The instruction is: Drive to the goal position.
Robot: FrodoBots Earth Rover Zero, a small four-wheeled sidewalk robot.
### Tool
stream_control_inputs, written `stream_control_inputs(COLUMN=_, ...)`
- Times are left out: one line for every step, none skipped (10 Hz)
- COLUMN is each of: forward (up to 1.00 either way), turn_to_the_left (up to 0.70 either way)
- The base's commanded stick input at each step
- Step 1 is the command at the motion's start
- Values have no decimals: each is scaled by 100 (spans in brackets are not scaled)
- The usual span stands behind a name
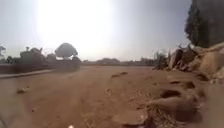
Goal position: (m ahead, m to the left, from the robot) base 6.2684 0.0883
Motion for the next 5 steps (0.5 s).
stream_control_inputs(forward=70, turn_to_the_left=0)
stream_control_inputs(forward=70, turn_to_the_left=1)
stream_control_inputs(forward=70, turn_to_the_left=7)
stream_control_inputs(forward=70, turn_to_the_left=13)
stream_control_inputs(forward=70, turn_to_the_left=14)
